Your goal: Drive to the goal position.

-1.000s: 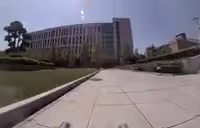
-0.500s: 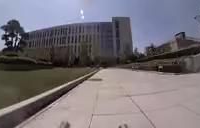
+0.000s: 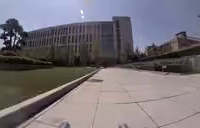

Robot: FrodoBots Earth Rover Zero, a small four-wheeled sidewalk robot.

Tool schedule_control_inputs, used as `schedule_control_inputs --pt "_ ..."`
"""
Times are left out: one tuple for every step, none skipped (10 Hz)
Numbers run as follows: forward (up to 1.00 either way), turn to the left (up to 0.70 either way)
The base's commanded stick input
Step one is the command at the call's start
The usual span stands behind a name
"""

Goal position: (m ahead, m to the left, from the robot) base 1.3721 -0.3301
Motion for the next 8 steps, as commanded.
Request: schedule_control_inputs --pt "0.70 -0.03" --pt "0.70 -0.03" --pt "0.70 -0.03" --pt "0.70 -0.03" --pt "0.70 -0.03" --pt "0.70 -0.01" --pt "0.70 0.00" --pt "0.70 0.00"
